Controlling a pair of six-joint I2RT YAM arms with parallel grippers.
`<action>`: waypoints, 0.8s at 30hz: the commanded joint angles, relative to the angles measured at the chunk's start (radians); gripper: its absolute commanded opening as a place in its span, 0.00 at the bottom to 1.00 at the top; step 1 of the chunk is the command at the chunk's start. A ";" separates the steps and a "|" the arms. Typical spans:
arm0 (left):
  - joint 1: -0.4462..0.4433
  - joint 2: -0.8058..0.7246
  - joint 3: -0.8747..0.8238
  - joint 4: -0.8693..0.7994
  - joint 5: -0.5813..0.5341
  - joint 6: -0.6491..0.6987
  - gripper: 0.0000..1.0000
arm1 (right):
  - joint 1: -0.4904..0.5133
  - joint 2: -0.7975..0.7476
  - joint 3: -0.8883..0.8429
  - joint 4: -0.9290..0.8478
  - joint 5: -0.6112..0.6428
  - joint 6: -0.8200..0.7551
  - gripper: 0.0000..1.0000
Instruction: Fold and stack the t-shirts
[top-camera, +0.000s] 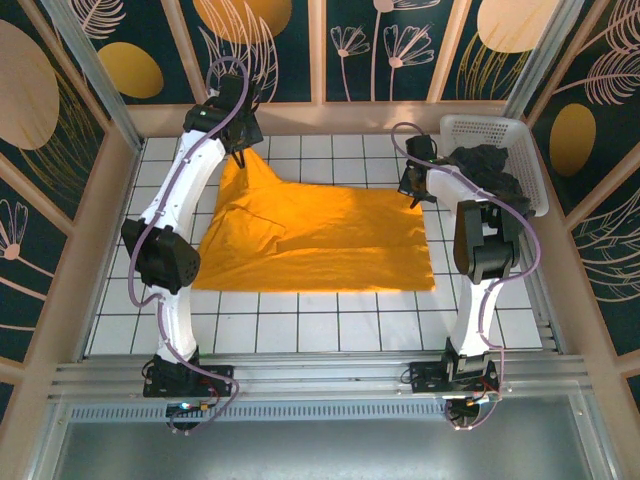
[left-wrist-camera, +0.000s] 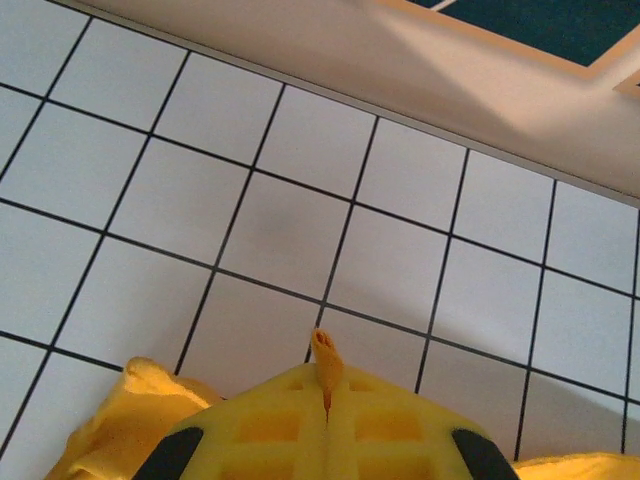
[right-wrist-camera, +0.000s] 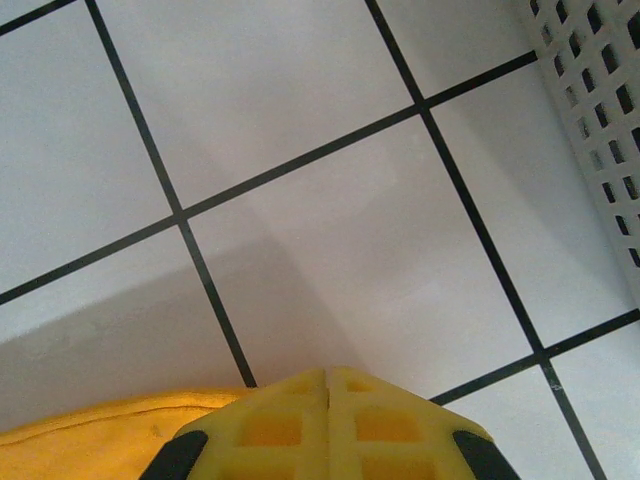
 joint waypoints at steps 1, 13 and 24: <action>0.000 -0.016 -0.037 0.003 -0.048 0.034 0.00 | 0.005 -0.038 0.007 -0.014 -0.002 0.022 0.00; -0.001 -0.177 -0.504 0.102 -0.038 -0.065 0.00 | 0.026 -0.180 -0.134 0.029 -0.087 0.012 0.00; 0.000 -0.677 -1.065 0.133 -0.058 -0.320 0.00 | 0.037 -0.433 -0.392 -0.030 -0.023 0.060 0.00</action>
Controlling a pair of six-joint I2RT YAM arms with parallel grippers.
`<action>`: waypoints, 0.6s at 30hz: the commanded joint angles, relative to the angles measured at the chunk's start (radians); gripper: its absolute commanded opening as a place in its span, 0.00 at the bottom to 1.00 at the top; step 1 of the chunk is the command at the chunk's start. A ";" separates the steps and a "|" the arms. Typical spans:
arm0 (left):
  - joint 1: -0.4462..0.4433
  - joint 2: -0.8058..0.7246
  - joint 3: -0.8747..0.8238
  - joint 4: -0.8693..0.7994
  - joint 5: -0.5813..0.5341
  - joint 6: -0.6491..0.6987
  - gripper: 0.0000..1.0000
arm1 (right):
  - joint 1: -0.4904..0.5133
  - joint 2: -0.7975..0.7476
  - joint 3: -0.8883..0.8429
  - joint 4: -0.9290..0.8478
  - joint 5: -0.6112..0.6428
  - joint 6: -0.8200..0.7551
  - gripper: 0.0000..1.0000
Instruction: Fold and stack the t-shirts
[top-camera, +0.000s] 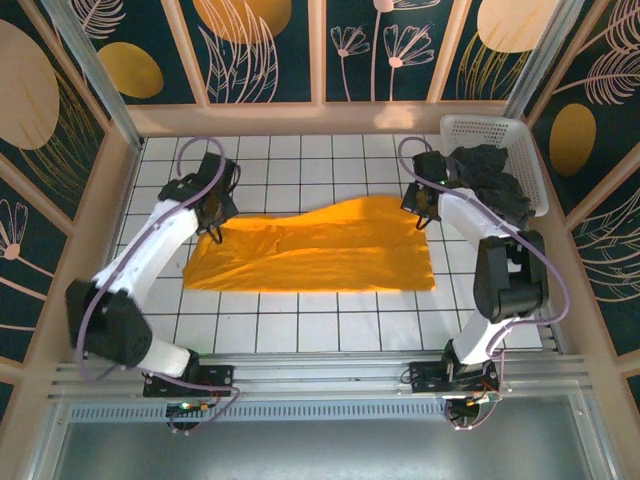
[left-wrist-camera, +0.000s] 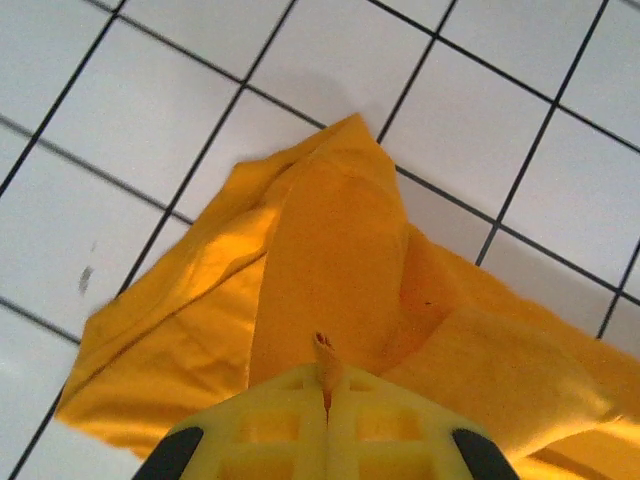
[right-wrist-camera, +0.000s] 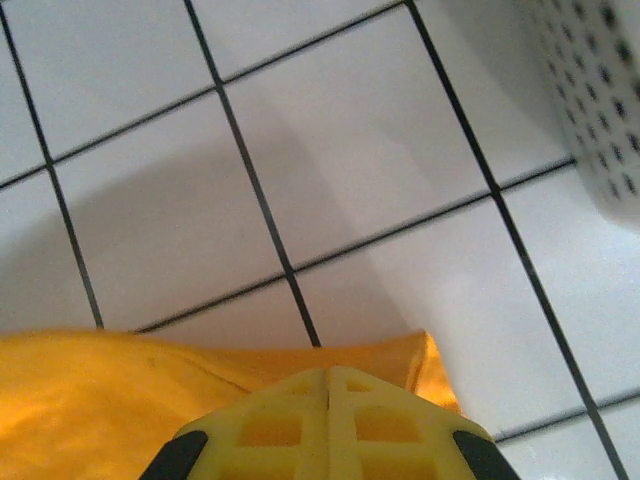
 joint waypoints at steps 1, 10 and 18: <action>-0.001 -0.077 -0.131 0.008 -0.001 -0.118 0.00 | 0.003 -0.082 -0.070 -0.051 0.034 0.040 0.00; -0.001 -0.124 -0.346 0.033 0.060 -0.224 0.00 | 0.015 -0.117 -0.212 -0.091 -0.005 0.104 0.00; 0.000 -0.137 -0.362 0.012 0.072 -0.253 0.00 | 0.015 -0.117 -0.216 -0.113 0.028 0.115 0.00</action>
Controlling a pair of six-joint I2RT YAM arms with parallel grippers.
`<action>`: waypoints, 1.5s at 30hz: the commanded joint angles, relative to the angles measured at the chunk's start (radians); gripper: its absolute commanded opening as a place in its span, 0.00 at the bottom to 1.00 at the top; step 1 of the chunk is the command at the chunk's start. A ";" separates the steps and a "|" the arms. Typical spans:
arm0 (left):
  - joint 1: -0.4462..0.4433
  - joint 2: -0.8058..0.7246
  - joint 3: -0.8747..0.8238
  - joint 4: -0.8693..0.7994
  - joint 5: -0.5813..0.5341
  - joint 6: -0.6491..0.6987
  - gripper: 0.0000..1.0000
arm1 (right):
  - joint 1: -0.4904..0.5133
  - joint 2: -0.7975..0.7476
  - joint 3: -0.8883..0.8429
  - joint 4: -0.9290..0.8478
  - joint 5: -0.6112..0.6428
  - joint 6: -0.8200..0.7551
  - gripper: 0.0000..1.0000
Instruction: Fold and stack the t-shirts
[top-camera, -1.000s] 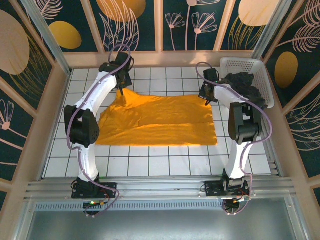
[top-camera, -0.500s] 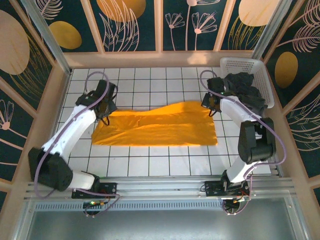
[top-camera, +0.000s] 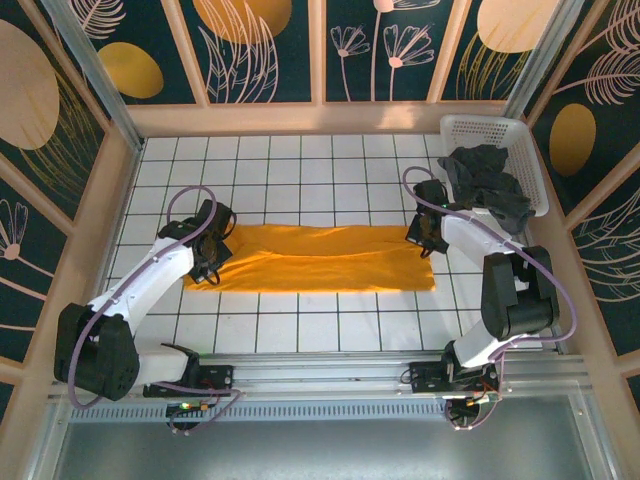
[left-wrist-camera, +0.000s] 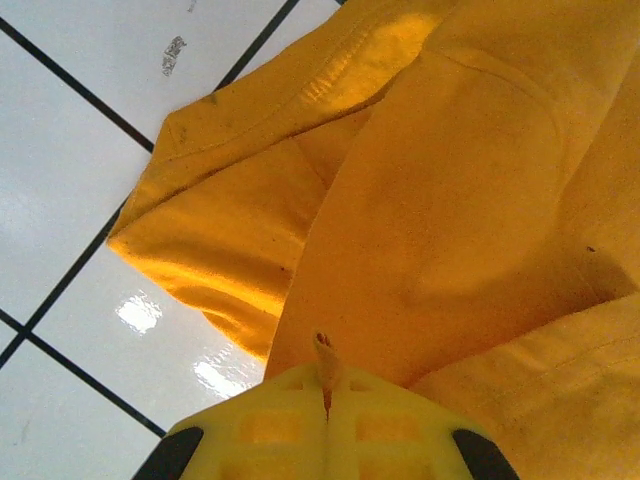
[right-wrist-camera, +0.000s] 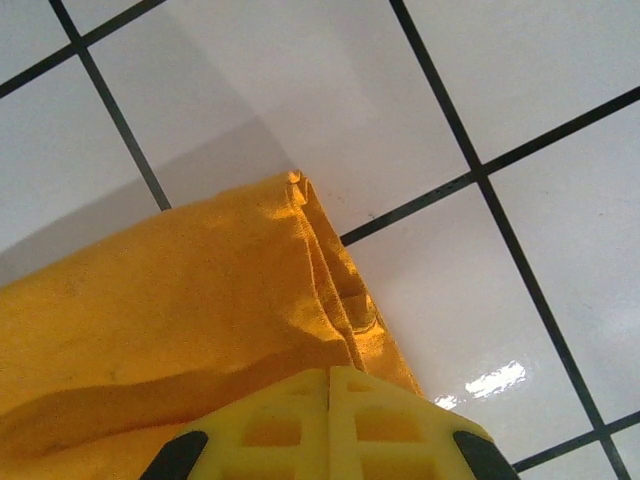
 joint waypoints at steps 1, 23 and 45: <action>-0.001 -0.016 -0.015 -0.006 0.024 -0.036 0.00 | 0.006 -0.024 -0.012 -0.036 0.027 0.023 0.00; 0.007 -0.032 0.136 -0.096 0.037 -0.034 0.57 | 0.011 -0.073 0.036 -0.097 0.046 0.121 0.37; 0.364 0.506 0.283 0.501 0.376 0.233 0.54 | -0.002 0.265 0.162 -0.007 -0.102 0.093 0.23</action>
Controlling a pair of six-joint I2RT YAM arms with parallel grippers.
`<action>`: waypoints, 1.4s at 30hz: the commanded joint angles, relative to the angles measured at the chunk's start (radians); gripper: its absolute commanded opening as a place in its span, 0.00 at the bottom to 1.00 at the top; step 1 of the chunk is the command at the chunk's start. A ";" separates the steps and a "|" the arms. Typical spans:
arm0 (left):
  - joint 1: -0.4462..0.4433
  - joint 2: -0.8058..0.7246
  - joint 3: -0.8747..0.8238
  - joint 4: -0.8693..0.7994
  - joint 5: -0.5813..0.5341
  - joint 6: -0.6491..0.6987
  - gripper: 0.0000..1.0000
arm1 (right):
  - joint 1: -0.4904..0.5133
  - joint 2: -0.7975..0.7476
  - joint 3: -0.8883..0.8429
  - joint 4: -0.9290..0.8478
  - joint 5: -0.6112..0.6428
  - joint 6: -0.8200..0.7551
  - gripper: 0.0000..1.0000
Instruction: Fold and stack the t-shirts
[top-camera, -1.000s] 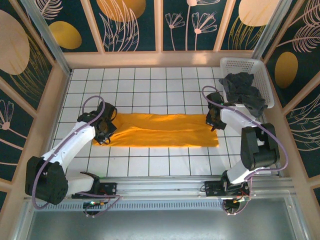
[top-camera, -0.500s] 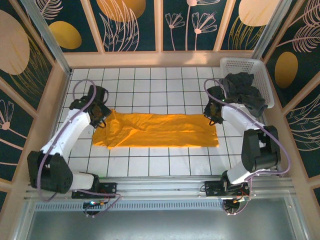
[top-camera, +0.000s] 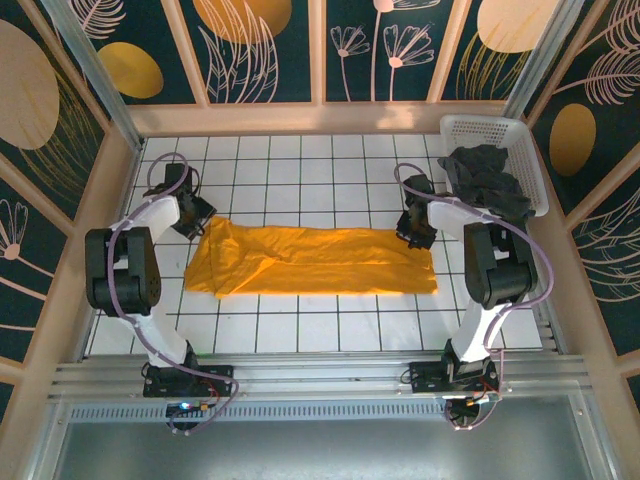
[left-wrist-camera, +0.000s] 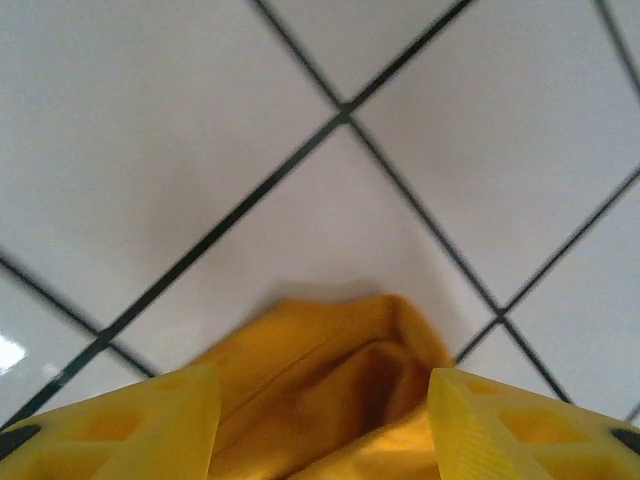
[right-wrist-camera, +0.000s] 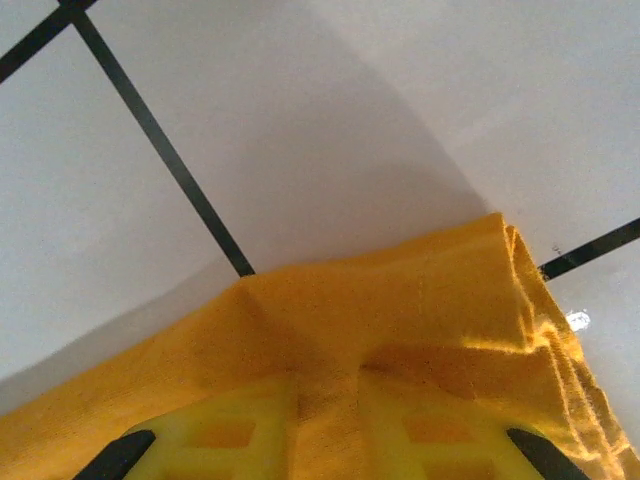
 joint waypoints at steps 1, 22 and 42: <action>0.001 0.015 0.018 0.069 0.059 0.050 0.52 | -0.009 0.026 0.026 -0.025 0.019 -0.012 0.23; 0.002 0.097 0.035 0.089 0.054 0.072 0.00 | -0.005 0.037 0.022 -0.033 0.039 0.005 0.23; 0.085 0.089 0.145 -0.099 -0.176 0.110 0.00 | -0.006 0.233 0.249 -0.088 0.103 -0.035 0.14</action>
